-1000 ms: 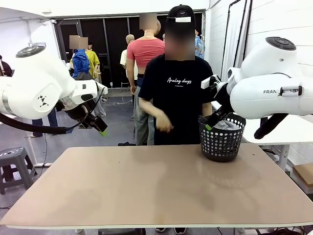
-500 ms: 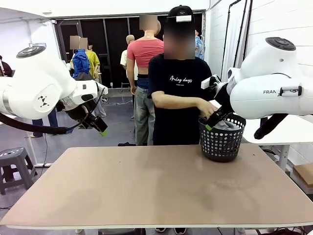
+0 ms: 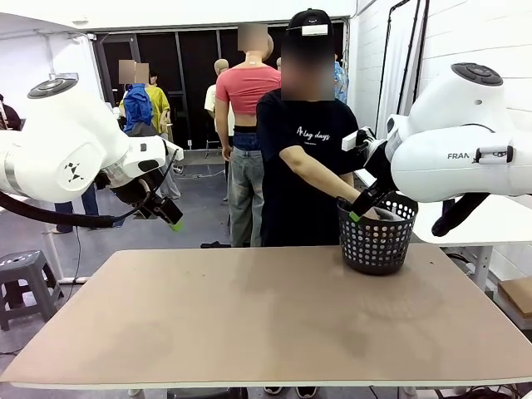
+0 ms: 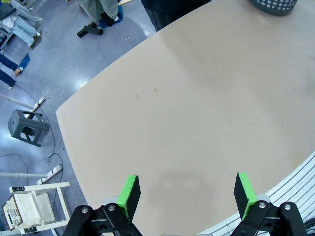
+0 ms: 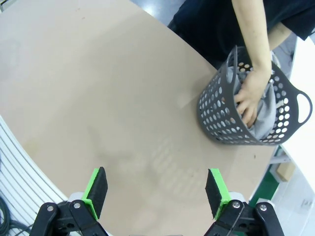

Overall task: Fold the training pants.
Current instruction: Grab both ends of the Training pants handed by a person.

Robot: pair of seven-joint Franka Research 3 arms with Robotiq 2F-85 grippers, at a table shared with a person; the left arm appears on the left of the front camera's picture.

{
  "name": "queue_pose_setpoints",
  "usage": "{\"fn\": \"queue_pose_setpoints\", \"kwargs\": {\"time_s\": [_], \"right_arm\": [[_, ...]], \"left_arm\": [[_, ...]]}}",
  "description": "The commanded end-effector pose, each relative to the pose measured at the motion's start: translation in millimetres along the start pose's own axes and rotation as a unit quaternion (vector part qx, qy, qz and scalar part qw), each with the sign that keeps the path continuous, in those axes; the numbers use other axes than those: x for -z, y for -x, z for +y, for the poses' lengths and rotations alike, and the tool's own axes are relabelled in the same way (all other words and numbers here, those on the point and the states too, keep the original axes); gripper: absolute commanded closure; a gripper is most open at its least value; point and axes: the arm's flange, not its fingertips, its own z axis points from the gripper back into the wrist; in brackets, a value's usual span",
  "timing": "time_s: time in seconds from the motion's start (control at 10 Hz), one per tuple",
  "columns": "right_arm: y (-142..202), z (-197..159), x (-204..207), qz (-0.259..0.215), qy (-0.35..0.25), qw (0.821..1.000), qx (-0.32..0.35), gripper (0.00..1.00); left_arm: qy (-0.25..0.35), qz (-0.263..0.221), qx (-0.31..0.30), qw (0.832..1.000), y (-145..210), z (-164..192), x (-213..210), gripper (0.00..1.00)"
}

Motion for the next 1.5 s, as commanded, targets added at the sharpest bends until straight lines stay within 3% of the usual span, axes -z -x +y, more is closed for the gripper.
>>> {"fn": "queue_pose_setpoints", "kwargs": {"time_s": [0.0, 1.4], "right_arm": [[-0.1, 0.1, -0.3, -0.002, -0.005, 1.000, 0.000, 0.00], [-0.1, 0.1, -0.3, -0.002, -0.005, 1.000, 0.000, 0.00]], "left_arm": [[0.002, -0.001, 0.000, 1.000, -0.6, 0.2, -0.1, 0.00], [0.002, -0.001, 0.000, 1.000, -0.6, 0.2, -0.1, 0.00]]}}
